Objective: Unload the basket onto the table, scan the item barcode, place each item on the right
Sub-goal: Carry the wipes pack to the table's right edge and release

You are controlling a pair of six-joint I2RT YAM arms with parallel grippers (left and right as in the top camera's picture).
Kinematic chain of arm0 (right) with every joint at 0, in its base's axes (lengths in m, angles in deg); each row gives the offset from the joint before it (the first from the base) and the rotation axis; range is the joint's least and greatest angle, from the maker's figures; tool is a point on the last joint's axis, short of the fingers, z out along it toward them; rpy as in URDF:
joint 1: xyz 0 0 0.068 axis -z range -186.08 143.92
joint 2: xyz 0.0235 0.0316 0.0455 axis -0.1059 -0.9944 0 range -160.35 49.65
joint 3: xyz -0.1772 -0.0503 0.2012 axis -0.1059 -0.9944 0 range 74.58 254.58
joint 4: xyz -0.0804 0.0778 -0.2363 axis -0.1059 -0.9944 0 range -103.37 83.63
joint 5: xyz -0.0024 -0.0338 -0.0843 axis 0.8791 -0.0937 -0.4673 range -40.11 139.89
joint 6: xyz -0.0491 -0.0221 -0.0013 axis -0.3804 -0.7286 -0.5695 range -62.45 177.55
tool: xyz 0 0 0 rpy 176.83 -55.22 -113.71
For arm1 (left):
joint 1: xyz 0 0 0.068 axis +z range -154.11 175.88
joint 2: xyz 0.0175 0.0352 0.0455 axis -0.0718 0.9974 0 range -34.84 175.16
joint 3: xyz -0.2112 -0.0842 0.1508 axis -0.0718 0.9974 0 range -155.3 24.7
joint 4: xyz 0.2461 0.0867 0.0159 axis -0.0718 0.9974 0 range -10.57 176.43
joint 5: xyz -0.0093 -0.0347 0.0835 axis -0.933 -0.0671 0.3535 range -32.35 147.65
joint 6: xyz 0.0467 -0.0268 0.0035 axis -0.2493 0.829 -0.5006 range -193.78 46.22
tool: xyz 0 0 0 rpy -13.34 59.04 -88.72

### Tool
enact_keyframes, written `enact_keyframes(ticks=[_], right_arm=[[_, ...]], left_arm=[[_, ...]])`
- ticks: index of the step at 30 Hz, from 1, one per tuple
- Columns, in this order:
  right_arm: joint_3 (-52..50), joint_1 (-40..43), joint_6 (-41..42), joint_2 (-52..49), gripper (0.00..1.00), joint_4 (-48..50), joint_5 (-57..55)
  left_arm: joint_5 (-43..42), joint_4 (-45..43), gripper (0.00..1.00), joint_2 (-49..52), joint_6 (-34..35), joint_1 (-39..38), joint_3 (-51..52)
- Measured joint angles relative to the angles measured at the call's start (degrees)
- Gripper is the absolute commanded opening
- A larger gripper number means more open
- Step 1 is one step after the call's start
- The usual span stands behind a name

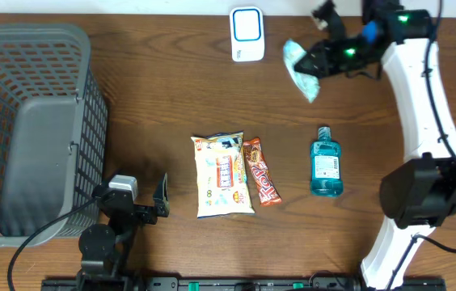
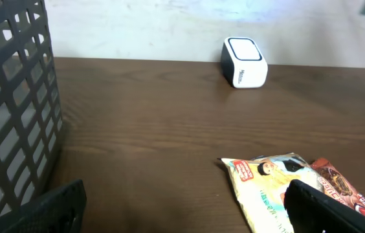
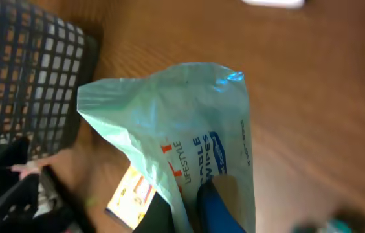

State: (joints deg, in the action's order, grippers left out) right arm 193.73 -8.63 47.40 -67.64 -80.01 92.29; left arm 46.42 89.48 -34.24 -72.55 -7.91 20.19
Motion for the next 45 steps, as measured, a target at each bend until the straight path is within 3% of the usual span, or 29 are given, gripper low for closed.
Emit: enact_keyframes(ticks=[6,10,15,22,31,33,39,43,45], right_arm=[[0.0,6.4,-1.0,-0.1,0.01,-6.5,-7.0],[-0.1,9.4,4.5,-0.1,0.01,-6.8,-24.9],[-3.2,12.5,17.2,-0.1,0.01,-5.8,-50.1],[-14.9,16.1,23.4,-0.1,0.01,9.7,-61.5],[-30.7,24.0,24.9,-0.5,0.01,30.8,-64.2],[-31.6,26.6,25.0,-0.5,0.08,33.3,-64.5],[-31.8,32.5,22.8,-0.5,0.45,38.8,-65.2],[-31.2,34.6,21.4,-0.5,0.62,38.3,-65.5],[-30.3,34.7,21.0,-0.5,0.77,37.6,-65.5]], left_arm=[[0.0,0.0,0.98,0.0,0.0,0.0,0.0],[0.0,0.0,0.98,0.0,0.0,0.0,0.0],[0.0,0.0,0.98,0.0,0.0,0.0,0.0],[0.0,0.0,0.98,0.0,0.0,0.0,0.0],[0.0,0.0,0.98,0.0,0.0,0.0,0.0],[0.0,0.0,0.98,0.0,0.0,0.0,0.0],[0.0,0.0,0.98,0.0,0.0,0.0,0.0],[0.0,0.0,0.98,0.0,0.0,0.0,0.0],[0.0,0.0,0.98,0.0,0.0,0.0,0.0]])
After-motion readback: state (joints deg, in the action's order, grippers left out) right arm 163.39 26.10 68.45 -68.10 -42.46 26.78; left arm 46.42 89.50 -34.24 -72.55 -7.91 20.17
